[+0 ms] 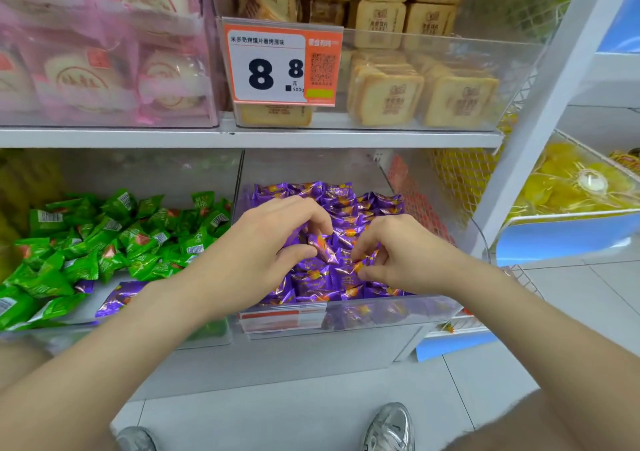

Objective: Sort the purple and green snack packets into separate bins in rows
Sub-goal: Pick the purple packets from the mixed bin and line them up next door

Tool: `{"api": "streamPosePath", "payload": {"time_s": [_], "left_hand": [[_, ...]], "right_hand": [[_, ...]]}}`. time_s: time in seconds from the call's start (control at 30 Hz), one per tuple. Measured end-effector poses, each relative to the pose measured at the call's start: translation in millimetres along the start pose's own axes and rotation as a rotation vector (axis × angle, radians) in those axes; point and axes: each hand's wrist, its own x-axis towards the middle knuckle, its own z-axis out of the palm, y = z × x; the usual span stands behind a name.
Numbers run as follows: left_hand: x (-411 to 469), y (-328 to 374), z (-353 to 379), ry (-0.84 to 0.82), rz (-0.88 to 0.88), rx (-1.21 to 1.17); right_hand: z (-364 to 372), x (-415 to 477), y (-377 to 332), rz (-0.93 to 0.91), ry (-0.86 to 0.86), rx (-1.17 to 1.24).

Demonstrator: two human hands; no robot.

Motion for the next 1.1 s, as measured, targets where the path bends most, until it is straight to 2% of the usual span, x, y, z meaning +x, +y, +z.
{"api": "streamPosePath", "payload": {"time_s": [0.07, 0.13, 0.2, 0.3, 0.47, 0.53, 0.63, 0.67, 0.77, 0.83, 1.1], "left_hand": [[0.0, 3.7, -0.2, -0.001, -0.025, -0.032], [0.2, 6.1, -0.9, 0.009, -0.036, -0.051], [0.7, 8.2, -1.1, 0.038, -0.027, -0.07], [1.4, 13.2, 0.7, 0.094, -0.015, -0.11], [2.1, 16.3, 4.7, 0.083, 0.031, -0.119], [2.2, 17.7, 7.1, 0.048, 0.051, -0.096], [0.1, 23.8, 10.9, 0.031, 0.034, -0.049], [-1.0, 25.4, 11.3, 0.026, -0.005, -0.061], [-1.0, 24.6, 10.4, 0.004, -0.13, -0.137], [0.4, 20.7, 11.3, 0.005, -0.149, -0.149], [1.3, 9.2, 14.9, 0.054, -0.106, -0.085]], "right_hand": [[-3.1, -1.1, -5.0, -0.011, 0.061, -0.019], [-8.2, -3.3, -14.2, -0.009, 0.203, 0.048], [-14.6, -7.3, -28.8, 0.075, 0.248, 0.336], [-18.1, -12.9, -50.4, 0.204, 0.05, 0.798], [-24.6, -14.1, -43.1, 0.327, -0.163, 1.21], [-28.6, -16.0, -36.1, 0.332, -0.223, 1.284], [-30.6, -17.4, -24.4, 0.314, -0.161, 1.167], [-30.8, -18.4, -19.7, 0.295, -0.117, 1.051], [-31.7, -20.3, -7.6, 0.183, -0.033, 0.491], [-27.9, -19.9, -2.7, 0.124, -0.033, 0.272], [-13.6, -13.3, -0.2, 0.0, -0.044, 0.111]]}}
